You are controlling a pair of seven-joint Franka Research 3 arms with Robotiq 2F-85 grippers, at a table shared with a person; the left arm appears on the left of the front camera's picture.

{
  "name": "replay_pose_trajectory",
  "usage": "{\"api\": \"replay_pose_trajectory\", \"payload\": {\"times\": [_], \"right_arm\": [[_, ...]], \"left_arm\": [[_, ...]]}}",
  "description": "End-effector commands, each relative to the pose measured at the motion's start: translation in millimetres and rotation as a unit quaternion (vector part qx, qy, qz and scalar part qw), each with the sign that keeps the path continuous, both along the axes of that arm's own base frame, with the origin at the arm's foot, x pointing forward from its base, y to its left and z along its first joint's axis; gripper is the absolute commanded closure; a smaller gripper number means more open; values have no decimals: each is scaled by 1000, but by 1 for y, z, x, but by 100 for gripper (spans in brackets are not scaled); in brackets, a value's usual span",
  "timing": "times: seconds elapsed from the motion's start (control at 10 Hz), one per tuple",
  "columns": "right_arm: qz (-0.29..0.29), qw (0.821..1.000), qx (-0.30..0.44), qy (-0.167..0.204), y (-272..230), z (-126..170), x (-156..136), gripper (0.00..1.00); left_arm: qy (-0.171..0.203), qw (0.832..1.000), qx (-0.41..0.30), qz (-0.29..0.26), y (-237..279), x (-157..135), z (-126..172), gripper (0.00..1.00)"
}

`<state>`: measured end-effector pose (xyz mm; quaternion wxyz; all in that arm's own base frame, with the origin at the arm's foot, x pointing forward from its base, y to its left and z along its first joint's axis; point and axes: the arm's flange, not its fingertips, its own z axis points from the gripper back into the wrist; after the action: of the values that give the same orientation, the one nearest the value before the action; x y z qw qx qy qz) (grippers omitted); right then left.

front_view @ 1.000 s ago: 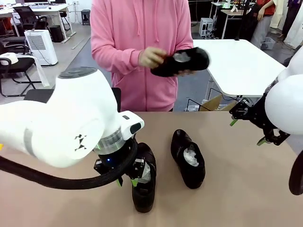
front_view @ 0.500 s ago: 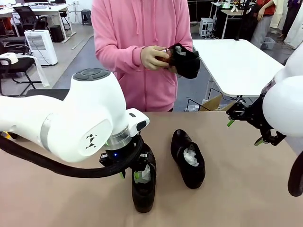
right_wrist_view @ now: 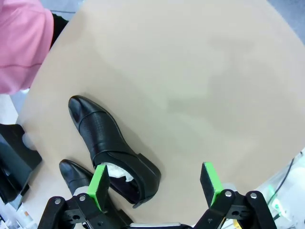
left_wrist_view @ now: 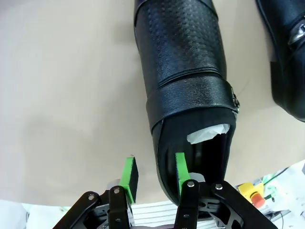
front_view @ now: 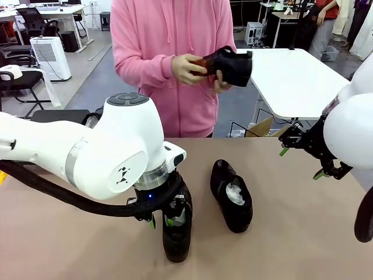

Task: Organize the shoes by placing them on the stand.
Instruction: Place the Shoe from the middle of the table onto the Shoes Stand.

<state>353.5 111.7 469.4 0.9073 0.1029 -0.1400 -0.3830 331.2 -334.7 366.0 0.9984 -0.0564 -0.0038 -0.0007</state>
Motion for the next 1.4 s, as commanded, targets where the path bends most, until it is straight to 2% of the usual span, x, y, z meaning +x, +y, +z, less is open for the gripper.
{"api": "replay_pose_trajectory", "payload": {"times": [0.0, 0.1, 0.3, 0.4, 0.8, 1.0, 1.2, 1.3], "right_arm": [[6, 1000, 2, -8, -1, 2, 2, 0], [6, 1000, 2, -8, -1, 2, 2, 0], [6, 1000, 2, -8, -1, 2, 2, 0], [6, 1000, 2, -8, -1, 2, 2, 0], [6, 1000, 2, -8, -1, 2, 2, 0], [6, 1000, 2, -8, -1, 2, 2, 0], [6, 1000, 2, -8, -1, 2, 2, 0], [6, 1000, 2, -8, -1, 2, 2, 0]], "left_arm": [[3, 1000, 13, 16, -8, 5, -1, 56], [2, 1000, 10, 9, -9, 5, -4, 59], [5, 1000, 13, 5, -11, 5, -4, 96], [8, 1000, 14, 5, -11, 5, -5, 100], [21, 1000, 12, 6, -13, 6, -8, 100], [24, 1000, 0, -8, -8, -2, 8, 100], [-31, 999, -7, -25, 13, -13, 54, 100], [-65, 997, 20, -28, 32, -14, 76, 100]]}}
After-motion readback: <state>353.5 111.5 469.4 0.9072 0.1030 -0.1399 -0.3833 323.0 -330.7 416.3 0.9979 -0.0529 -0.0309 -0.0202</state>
